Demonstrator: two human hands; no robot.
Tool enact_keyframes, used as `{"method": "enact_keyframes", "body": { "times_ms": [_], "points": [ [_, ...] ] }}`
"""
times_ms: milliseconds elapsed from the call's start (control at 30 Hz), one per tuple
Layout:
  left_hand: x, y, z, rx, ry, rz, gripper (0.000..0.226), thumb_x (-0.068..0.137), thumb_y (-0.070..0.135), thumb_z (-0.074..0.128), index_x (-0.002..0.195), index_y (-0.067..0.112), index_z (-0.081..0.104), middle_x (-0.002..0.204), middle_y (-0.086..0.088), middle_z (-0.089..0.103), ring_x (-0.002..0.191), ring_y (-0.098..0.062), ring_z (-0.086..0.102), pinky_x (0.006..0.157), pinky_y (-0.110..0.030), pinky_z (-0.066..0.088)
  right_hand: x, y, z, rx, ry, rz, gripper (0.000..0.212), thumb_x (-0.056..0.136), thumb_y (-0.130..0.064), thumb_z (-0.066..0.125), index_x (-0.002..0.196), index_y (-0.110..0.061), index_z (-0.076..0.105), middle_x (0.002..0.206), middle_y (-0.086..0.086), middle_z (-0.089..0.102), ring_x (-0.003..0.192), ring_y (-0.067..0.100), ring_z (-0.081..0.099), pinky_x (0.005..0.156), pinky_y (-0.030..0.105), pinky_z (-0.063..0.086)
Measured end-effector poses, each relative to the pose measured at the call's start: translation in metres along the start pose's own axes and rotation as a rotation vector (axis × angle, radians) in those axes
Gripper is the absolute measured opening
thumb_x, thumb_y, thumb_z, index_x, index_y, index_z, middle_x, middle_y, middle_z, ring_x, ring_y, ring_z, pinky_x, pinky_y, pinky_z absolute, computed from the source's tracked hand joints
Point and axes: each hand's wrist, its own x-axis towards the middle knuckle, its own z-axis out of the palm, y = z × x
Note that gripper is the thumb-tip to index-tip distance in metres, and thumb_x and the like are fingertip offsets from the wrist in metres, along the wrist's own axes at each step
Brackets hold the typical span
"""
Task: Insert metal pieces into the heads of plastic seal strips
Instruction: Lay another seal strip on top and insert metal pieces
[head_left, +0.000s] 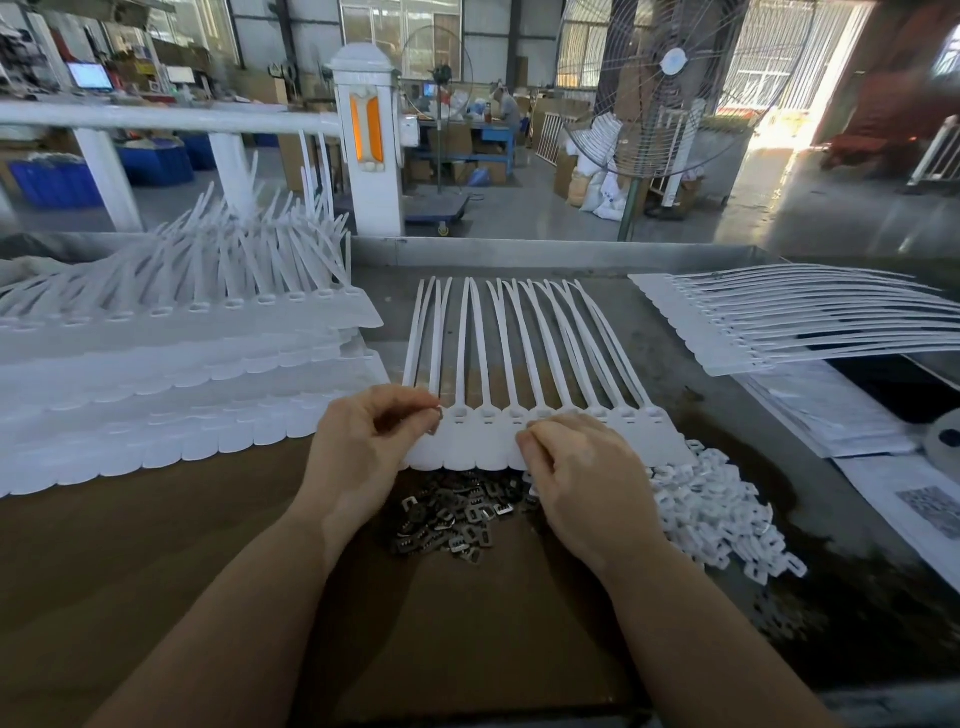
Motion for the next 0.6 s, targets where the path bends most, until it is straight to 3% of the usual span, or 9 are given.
{"method": "enact_keyframes", "body": {
  "times_ms": [133, 300, 400, 467, 600],
  "points": [
    [-0.0003, -0.0006, -0.0024, 0.108, -0.091, 0.017, 0.020, 0.083, 0.009, 0.067, 0.078, 0.028, 0.069, 0.072, 0.013, 0.069, 0.075, 0.003, 0.061, 0.071, -0.005, 0.042, -0.0006, 0.0003, 0.0005, -0.005, 0.002, -0.003, 0.026, 0.094, -0.022, 0.049, 0.079, -0.010, 0.066, 0.084, 0.001, 0.067, 0.080, 0.018, 0.058, 0.079, 0.035, 0.048],
    [-0.0040, 0.0033, -0.0024, 0.300, -0.383, 0.122, 0.021, 0.083, 0.018, 0.069, 0.078, 0.038, 0.066, 0.080, 0.025, 0.066, 0.085, 0.007, 0.059, 0.078, -0.003, 0.038, -0.0015, -0.0006, 0.0011, -0.002, 0.020, 0.010, 0.025, 0.093, -0.021, 0.050, 0.076, -0.010, 0.065, 0.082, 0.002, 0.066, 0.079, 0.020, 0.058, 0.075, 0.037, 0.048],
    [-0.0048, 0.0025, -0.0015, 0.410, -0.453, 0.136, 0.017, 0.082, 0.025, 0.069, 0.076, 0.041, 0.065, 0.082, 0.024, 0.065, 0.090, 0.004, 0.056, 0.095, -0.027, 0.039, -0.0015, 0.0001, 0.0011, 0.003, 0.017, 0.010, 0.026, 0.093, -0.021, 0.050, 0.075, -0.009, 0.064, 0.081, 0.002, 0.066, 0.079, 0.021, 0.057, 0.075, 0.038, 0.048],
    [-0.0049, 0.0029, -0.0020, 0.413, -0.454, 0.143, 0.013, 0.080, 0.026, 0.070, 0.077, 0.039, 0.068, 0.086, 0.020, 0.064, 0.093, 0.002, 0.054, 0.098, -0.033, 0.039, -0.0016, 0.0004, 0.0007, 0.006, 0.013, 0.013, 0.026, 0.093, -0.021, 0.050, 0.075, -0.009, 0.064, 0.082, 0.002, 0.066, 0.079, 0.020, 0.057, 0.075, 0.038, 0.048],
    [-0.0046, 0.0052, -0.0039, 0.273, -0.388, 0.122, 0.012, 0.080, 0.020, 0.071, 0.077, 0.032, 0.072, 0.084, 0.019, 0.066, 0.088, 0.003, 0.057, 0.079, -0.009, 0.040, -0.0018, -0.0001, 0.0003, 0.001, 0.001, 0.009, 0.026, 0.094, -0.021, 0.050, 0.077, -0.009, 0.065, 0.082, 0.002, 0.066, 0.080, 0.019, 0.057, 0.077, 0.038, 0.048]
  ]
}}
